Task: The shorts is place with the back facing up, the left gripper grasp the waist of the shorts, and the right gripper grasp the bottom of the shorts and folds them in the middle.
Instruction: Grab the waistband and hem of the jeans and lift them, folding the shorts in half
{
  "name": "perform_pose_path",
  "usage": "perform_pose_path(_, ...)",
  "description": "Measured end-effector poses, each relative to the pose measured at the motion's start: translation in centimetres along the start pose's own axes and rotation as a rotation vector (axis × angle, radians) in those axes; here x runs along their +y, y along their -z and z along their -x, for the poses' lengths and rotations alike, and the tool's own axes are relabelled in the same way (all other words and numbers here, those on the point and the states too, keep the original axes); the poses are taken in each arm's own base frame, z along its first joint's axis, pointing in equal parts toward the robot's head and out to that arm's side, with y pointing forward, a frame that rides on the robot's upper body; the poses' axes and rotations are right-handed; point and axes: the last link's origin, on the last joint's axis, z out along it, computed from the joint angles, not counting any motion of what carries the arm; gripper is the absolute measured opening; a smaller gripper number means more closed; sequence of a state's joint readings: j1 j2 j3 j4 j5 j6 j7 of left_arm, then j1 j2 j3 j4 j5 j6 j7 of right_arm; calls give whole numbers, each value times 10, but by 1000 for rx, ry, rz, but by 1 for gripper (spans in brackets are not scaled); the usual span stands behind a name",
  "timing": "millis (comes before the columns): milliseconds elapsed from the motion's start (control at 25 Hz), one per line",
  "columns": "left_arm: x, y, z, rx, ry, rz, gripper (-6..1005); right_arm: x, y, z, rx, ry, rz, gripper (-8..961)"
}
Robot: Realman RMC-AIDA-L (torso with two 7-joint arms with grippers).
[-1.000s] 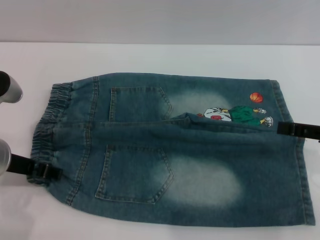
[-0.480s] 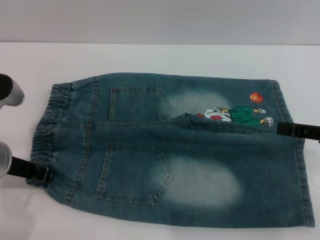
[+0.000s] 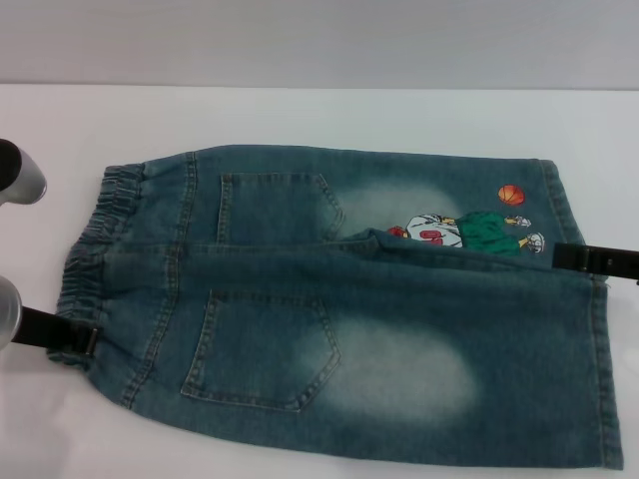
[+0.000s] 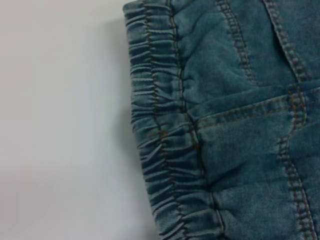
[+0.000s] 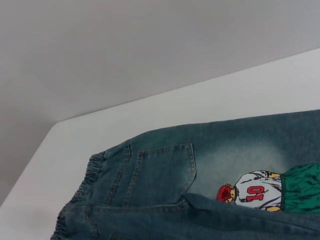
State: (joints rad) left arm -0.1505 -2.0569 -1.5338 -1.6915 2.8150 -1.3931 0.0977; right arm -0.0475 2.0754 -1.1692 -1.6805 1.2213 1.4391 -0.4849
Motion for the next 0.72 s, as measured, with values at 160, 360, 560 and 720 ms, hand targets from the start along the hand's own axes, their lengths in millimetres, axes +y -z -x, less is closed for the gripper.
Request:
perform_pose_path(160,1,2,-1,5,-3,1,55,0,0,0,1,-3,0,733)
perform_pose_path(360,3,6,-4,21,-6,-1,7,-1,0,-1,1,-9,-1,734)
perform_pose_path(560,-7,8,-4,10,26,-64,30,-2,0,-2,2,-11,-2,735)
perform_pose_path(720,-9,9,-4,14,28,-74,62,-2,0,-2,3,-11,-1,735)
